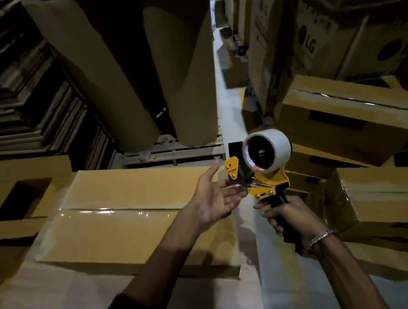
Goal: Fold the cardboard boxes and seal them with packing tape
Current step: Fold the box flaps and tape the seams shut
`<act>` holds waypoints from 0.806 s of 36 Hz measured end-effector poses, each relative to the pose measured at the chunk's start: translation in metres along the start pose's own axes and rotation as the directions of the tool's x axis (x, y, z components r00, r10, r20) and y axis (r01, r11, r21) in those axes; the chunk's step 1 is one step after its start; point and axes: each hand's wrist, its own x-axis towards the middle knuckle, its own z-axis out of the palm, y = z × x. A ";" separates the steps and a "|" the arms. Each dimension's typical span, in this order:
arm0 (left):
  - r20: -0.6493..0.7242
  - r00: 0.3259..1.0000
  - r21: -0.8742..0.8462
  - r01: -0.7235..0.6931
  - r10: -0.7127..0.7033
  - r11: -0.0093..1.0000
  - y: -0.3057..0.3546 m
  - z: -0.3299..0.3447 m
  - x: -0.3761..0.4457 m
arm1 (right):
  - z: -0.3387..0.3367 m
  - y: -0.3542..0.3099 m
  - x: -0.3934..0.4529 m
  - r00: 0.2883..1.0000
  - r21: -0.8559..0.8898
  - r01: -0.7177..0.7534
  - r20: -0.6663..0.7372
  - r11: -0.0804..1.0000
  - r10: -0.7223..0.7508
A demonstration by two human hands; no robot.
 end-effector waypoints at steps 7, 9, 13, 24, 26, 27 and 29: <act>0.294 0.952 -0.035 0.102 -0.088 0.994 0.033 -0.035 0.030 | 0.022 -0.002 -0.006 0.998 0.135 -0.008 -0.065 0.991 0.016; 0.309 0.944 -0.043 0.132 -0.113 0.990 0.035 -0.042 0.036 | 0.028 0.003 -0.004 0.996 0.183 -0.031 -0.077 0.983 0.046; 0.269 0.938 0.057 0.212 -0.220 0.976 0.048 -0.054 0.048 | 0.039 0.016 0.000 0.987 0.265 -0.037 -0.140 0.964 0.076; 0.088 0.983 0.569 0.084 -0.162 0.818 0.104 -0.049 0.092 | 0.072 0.015 0.020 0.945 0.211 0.015 -0.323 0.977 0.056; 0.066 0.996 0.713 -0.004 -0.062 0.701 0.116 -0.042 0.103 | 0.079 0.008 0.031 0.924 0.189 0.015 -0.377 0.982 0.058; 0.072 0.997 0.787 -0.062 0.009 0.614 0.122 -0.039 0.108 | 0.082 0.004 0.037 0.914 0.170 0.015 -0.403 0.985 0.055; 0.114 0.985 0.876 -0.163 0.132 0.454 0.131 -0.034 0.115 | 0.087 -0.004 0.050 0.894 0.135 0.018 -0.445 0.991 0.045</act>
